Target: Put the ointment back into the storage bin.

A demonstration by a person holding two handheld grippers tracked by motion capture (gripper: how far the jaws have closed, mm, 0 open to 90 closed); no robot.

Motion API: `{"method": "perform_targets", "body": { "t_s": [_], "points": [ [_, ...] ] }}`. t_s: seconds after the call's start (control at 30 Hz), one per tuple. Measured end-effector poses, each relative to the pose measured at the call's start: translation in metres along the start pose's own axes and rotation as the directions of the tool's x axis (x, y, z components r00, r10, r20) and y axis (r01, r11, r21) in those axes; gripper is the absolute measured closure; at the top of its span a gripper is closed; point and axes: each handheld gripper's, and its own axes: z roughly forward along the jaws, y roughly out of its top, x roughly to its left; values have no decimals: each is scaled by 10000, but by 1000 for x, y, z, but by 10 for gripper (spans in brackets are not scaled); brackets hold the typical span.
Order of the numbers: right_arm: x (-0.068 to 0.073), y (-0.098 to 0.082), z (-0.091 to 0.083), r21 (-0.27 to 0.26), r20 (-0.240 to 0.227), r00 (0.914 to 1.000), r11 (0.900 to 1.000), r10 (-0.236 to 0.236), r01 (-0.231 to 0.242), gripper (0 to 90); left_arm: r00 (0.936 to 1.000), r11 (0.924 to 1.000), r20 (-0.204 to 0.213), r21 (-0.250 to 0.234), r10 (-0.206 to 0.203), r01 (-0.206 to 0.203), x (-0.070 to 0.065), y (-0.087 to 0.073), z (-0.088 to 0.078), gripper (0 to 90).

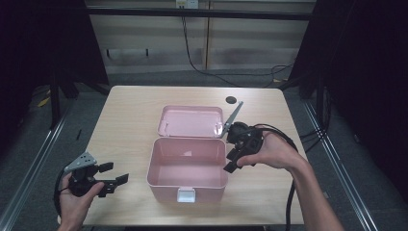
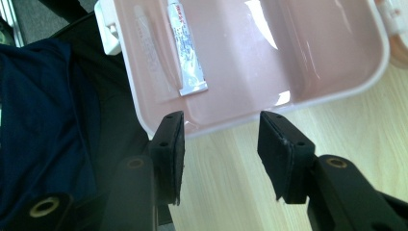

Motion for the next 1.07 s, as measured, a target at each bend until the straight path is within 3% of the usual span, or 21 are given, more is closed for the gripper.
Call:
{"method": "perform_targets", "body": {
  "t_s": [0.23,0.47,0.7,0.87,1.0,1.07],
  "points": [
    [-6,-26,-2,-315,125,9992,9988,373,-369,531,10000,10000,10,-5,-5,5,0,0,0,183],
    [-12,-48,8,-239,183,9969,9968,769,-764,529,10000,10000,15,-3,-5,5,0,0,0,184],
    [-17,-72,27,-328,314,9910,9910,1304,-1294,523,10000,10000,15,-4,4,-4,-1,0,0,183],
    [-21,-84,41,-338,157,9896,9892,1432,-1426,511,10000,10000,-2,25,15,-15,-1,0,1,184],
    [-29,-99,57,-888,153,9797,9762,1998,-1977,472,10000,10000,-39,29,8,-8,0,0,1,183],
    [-34,-106,63,-1151,374,9735,9687,2254,-2199,443,10000,10000,-42,41,10,-10,0,0,1,183]
  ]
}}
